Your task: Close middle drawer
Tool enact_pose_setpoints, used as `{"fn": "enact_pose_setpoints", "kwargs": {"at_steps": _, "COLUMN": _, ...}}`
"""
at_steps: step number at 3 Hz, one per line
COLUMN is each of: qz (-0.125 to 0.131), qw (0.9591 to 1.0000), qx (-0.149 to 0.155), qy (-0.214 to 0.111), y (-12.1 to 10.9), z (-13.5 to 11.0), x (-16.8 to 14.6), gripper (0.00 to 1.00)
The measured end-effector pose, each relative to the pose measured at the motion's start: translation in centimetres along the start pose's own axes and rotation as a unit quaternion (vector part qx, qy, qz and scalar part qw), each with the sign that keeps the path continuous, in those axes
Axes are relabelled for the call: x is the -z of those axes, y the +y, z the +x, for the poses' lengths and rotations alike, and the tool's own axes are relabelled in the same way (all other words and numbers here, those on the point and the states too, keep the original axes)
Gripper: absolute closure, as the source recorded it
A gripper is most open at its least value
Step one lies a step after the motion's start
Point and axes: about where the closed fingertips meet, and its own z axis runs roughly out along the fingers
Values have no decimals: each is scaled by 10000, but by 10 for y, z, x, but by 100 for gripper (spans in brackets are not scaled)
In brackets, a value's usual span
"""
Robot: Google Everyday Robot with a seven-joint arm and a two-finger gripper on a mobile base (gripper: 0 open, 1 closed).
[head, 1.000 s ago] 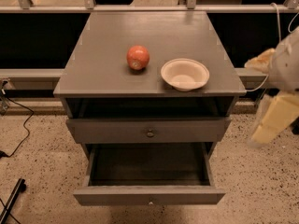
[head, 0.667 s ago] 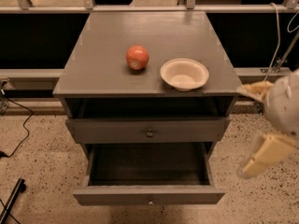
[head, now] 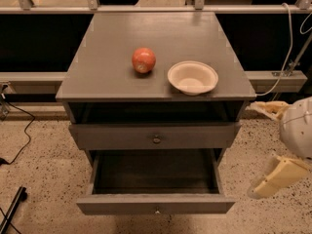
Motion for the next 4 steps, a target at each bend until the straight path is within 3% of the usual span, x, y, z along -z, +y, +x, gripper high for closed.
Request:
{"fn": "enact_pose_setpoints", "kwargs": {"at_steps": 1, "qz": 32, "qw": 9997, "qx": -242, "qy": 42, "y": 7, "z": 25, "x": -32, "gripper": 0}}
{"fn": "enact_pose_setpoints", "kwargs": {"at_steps": 2, "qz": -147, "qw": 9961, "qx": -803, "qy": -325, "y": 49, "z": 76, "x": -109, "gripper": 0}}
{"fn": "enact_pose_setpoints", "kwargs": {"at_steps": 3, "qz": 169, "qw": 9971, "qx": -459, "qy": -588, "y": 58, "z": 81, "x": -133, "gripper": 0}}
{"fn": "enact_pose_setpoints", "kwargs": {"at_steps": 4, "qz": 303, "qw": 9979, "qx": 26, "qy": -566, "y": 55, "z": 80, "x": -132, "gripper": 0}}
